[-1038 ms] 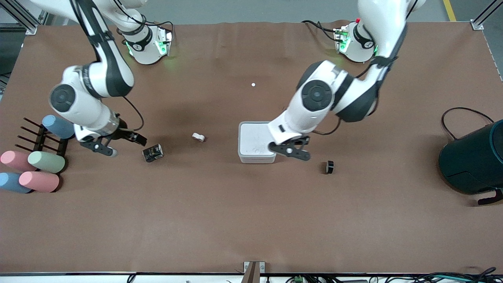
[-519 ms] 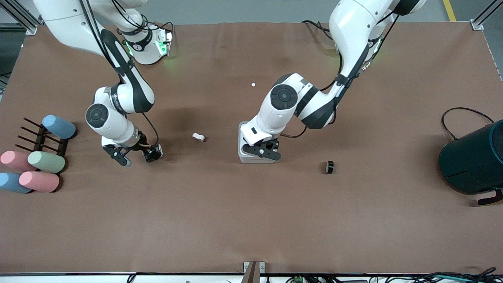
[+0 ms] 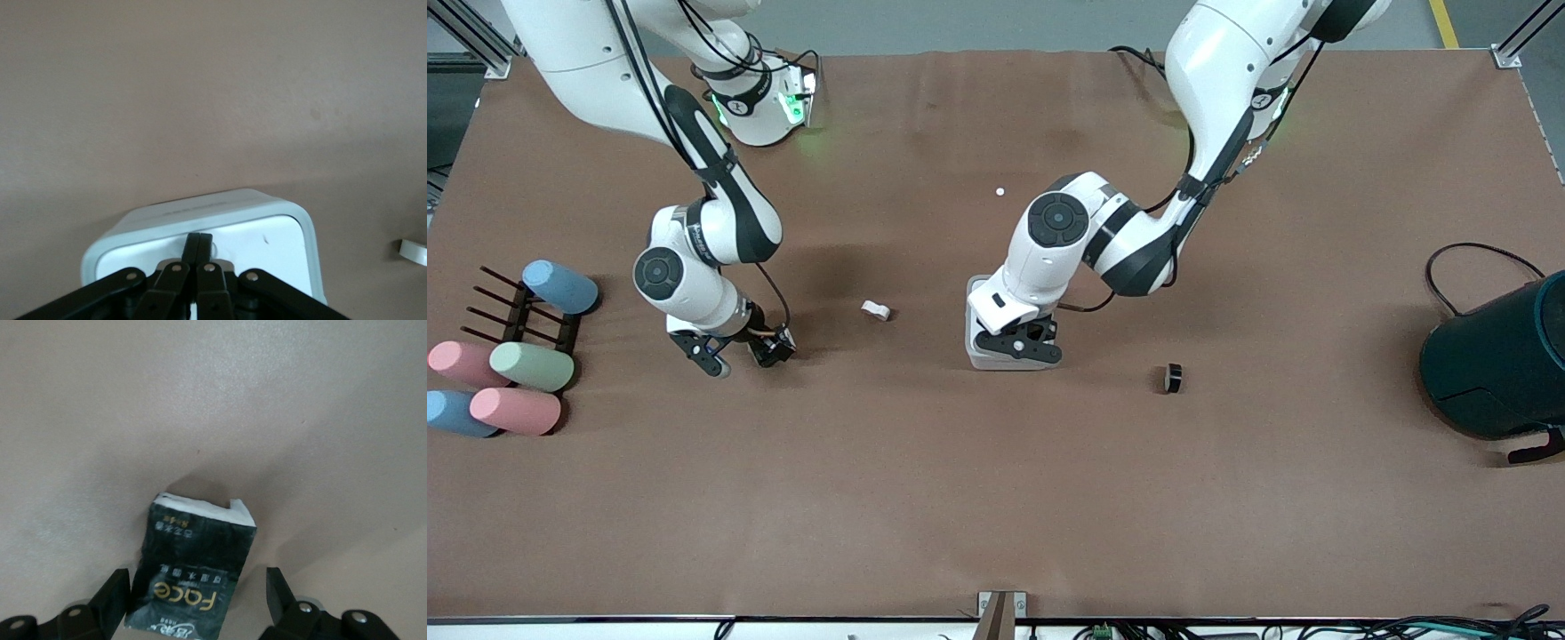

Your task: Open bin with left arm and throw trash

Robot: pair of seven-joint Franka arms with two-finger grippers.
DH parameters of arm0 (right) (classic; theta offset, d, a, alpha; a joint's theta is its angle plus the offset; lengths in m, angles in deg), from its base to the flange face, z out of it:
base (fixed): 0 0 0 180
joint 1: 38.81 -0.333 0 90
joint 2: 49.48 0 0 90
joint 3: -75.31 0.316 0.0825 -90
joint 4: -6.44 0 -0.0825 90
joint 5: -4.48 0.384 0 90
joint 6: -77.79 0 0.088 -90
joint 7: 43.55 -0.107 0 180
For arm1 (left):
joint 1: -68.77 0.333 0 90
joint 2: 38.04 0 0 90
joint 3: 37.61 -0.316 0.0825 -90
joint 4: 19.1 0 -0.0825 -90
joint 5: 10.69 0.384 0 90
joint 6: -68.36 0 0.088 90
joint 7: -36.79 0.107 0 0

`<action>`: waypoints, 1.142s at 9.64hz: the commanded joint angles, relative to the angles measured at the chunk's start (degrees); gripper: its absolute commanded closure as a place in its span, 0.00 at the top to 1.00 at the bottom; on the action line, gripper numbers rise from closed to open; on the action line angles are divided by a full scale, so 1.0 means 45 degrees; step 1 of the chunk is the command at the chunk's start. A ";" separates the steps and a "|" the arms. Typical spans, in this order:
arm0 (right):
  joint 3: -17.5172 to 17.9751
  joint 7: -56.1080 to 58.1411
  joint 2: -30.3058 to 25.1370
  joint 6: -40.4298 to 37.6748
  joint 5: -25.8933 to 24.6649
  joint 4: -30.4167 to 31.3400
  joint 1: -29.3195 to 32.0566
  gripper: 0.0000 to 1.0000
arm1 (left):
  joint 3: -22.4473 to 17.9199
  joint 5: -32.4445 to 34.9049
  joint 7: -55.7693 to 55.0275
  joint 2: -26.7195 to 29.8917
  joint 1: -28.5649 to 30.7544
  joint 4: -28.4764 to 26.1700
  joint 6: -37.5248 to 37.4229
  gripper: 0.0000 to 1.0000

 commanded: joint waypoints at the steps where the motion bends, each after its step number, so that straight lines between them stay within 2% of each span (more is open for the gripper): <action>1: 0.0002 -0.0234 -0.0045 -0.0034 0.0075 -0.0038 0.0201 0.00 | -0.0086 0.0288 -0.0019 0.1704 0.0771 -0.0091 -0.2598 0.03; 3: 0.0060 -0.1126 -0.0453 -0.0479 0.0094 -0.0638 0.0086 0.00 | -0.0027 0.0229 0.1263 0.2414 0.2019 -0.0110 -0.3993 0.04; 4: 0.0195 -0.1462 -0.0881 -0.1604 0.0094 -0.1378 -0.0360 0.00 | -0.0027 0.0229 0.2568 0.2416 0.2876 -0.0226 -0.4268 0.14; 5: 0.0255 -0.2103 -0.0962 -0.2969 0.0210 -0.2700 -0.0828 0.00 | -0.0008 0.0209 0.3760 0.2339 0.3620 -0.0440 -0.4271 0.29; 6: 0.0429 -0.3657 -0.0905 -0.4375 0.0269 -0.4396 -0.1529 0.00 | -0.0008 0.0035 0.4565 0.2144 0.4052 -0.0578 -0.4271 0.50; 7: 0.0431 -0.4504 -0.0905 -0.4989 0.0289 -0.5534 -0.2387 0.00 | -0.0008 -0.0121 0.5076 0.1814 0.4289 -0.0734 -0.4232 0.59; 8: 0.0431 -0.5479 -0.0750 -0.4898 0.0347 -0.6454 -0.3478 0.00 | -0.0008 -0.0142 0.5235 0.1424 0.4407 -0.1006 -0.3942 0.65; 9: 0.0412 -0.6803 -0.0072 -0.4781 0.0329 -0.7566 -0.4263 0.00 | -0.0027 -0.0220 0.5237 0.1149 0.4428 -0.1744 -0.2972 0.71; 11: 0.0412 -0.8858 0.1431 -0.4645 0.0270 -0.9366 -0.5456 0.02 | -0.0047 -0.0065 0.5295 0.1108 0.4796 -0.3714 -0.0085 0.72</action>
